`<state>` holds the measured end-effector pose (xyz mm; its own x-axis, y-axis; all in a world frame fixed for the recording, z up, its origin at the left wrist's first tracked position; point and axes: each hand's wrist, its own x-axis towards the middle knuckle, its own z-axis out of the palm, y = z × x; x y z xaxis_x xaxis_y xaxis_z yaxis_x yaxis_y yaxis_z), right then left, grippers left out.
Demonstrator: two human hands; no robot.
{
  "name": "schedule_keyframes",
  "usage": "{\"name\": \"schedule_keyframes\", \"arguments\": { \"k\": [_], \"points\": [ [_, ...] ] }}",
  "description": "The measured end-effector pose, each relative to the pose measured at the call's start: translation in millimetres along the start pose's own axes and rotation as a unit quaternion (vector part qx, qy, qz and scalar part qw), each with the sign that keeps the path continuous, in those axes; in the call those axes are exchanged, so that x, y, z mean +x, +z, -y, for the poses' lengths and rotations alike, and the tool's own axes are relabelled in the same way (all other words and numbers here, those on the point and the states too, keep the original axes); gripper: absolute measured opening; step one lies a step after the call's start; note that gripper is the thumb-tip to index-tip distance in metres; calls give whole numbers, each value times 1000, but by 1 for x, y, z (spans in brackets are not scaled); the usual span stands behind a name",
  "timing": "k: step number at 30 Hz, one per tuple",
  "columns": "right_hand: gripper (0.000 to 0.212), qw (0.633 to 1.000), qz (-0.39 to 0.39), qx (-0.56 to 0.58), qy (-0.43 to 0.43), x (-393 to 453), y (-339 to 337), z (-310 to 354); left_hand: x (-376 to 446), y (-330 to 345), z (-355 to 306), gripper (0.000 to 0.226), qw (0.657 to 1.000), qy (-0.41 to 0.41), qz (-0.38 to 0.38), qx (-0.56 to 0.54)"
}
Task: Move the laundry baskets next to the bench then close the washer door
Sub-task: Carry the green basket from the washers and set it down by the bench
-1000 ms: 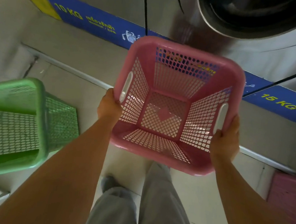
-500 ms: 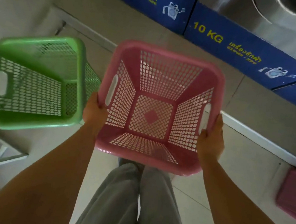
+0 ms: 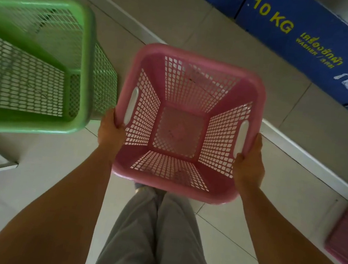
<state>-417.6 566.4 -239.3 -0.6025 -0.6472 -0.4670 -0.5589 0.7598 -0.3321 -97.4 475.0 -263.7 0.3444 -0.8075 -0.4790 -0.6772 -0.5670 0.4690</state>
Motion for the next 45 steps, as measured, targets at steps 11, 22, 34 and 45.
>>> {"name": "schedule_keyframes", "arguments": {
  "k": [11, 22, 34, 45],
  "points": [
    [69, 982, 16, -157, -99, -25, 19, 13, -23, -13, -9, 67, 993, 23, 80, 80],
    [69, 957, 56, -156, -237, -74, 58, 133, 2, -97, 40, 61, 981, 91, -28, 168],
    [69, 949, 91, -116, -279, -119, 195, 321, 155, -248, 162, 64, 983, 25, -67, 169],
    [87, 965, 65, -62, -245, -85, 266, 391, 274, -304, 230, 76, 991, -83, -61, 90]
  ]
}}
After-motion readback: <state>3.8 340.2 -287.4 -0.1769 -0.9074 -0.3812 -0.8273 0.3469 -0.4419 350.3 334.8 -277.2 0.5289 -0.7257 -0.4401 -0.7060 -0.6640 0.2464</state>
